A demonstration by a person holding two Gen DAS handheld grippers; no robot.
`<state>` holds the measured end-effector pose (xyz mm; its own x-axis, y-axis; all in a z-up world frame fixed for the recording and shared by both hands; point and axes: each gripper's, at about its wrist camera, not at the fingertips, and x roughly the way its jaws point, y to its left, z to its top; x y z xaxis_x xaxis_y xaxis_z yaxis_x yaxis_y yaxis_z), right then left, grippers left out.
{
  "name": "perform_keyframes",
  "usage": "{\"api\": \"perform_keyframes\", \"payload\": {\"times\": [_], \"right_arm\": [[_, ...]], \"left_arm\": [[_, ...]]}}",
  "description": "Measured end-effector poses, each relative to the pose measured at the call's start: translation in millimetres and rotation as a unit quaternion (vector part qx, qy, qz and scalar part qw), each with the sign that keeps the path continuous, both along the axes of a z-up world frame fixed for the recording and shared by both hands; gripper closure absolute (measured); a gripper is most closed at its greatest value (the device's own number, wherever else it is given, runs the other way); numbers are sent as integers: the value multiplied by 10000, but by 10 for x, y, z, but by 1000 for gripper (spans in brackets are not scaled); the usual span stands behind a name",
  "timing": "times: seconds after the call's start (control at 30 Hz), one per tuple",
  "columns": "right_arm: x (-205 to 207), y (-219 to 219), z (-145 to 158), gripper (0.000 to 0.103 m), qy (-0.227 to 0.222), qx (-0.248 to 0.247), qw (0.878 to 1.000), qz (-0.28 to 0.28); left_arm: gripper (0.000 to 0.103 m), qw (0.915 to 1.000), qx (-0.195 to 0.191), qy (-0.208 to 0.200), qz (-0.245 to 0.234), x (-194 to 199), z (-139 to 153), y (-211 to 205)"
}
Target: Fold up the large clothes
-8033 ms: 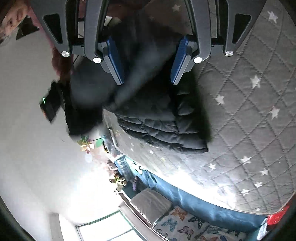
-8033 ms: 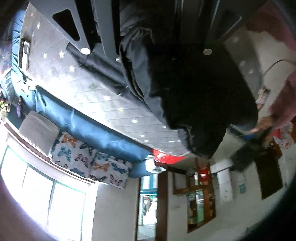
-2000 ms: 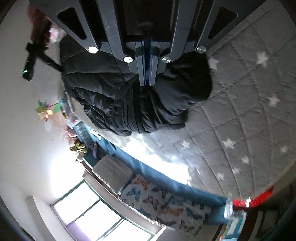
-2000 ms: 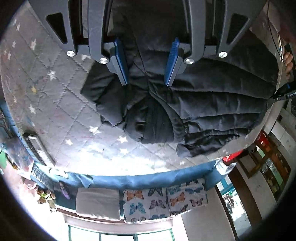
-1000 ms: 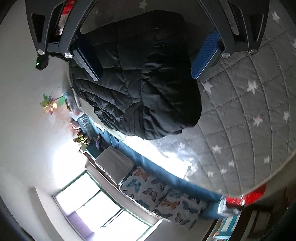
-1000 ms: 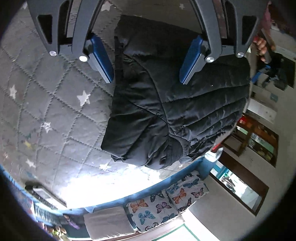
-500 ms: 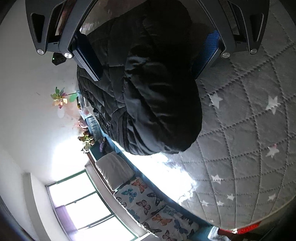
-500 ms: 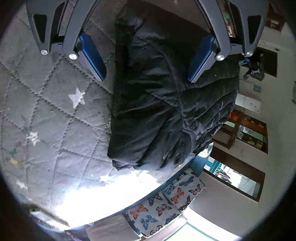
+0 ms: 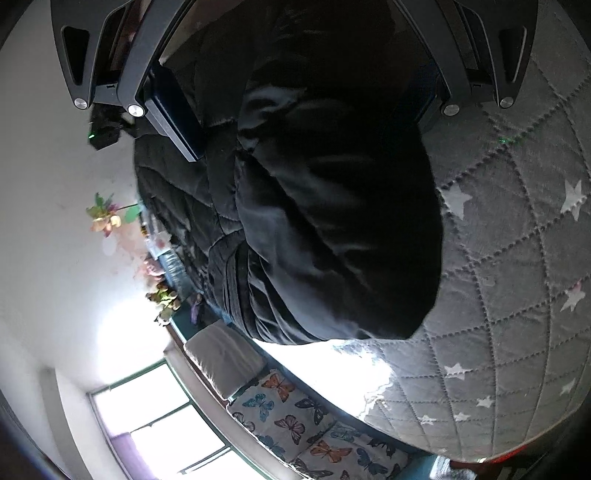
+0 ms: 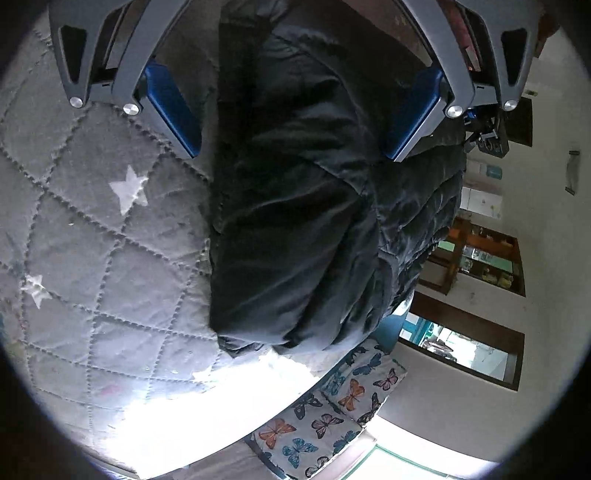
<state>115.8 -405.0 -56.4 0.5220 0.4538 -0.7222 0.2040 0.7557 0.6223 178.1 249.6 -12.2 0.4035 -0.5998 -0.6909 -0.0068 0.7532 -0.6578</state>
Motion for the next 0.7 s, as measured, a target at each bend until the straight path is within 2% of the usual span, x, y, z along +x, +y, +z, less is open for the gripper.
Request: {"api": "perform_keyframes", "payload": {"times": [0.1,0.23,0.33,0.63,0.7], "right_arm": [[17,42,1,0,9,-11,9999,117],[58,152,35,0,57,-355,9991,243],[51,149,43,0,78,-374,9990,217],[102,238,31,0,41,-450,9989,123],[108,278,30,0,34,-449,9989,101]], "left_arm": [[0,9992,386,-104,-81,20,33,-147],[0,9963,808,-278,-97,24,88,-291],[0,9935,1054,-425,-91,3,110,-391],[0,9868,1444,-713,-146,-39,131,-663],[0,9865,1453,-745,-155,-95,120,-582]]}}
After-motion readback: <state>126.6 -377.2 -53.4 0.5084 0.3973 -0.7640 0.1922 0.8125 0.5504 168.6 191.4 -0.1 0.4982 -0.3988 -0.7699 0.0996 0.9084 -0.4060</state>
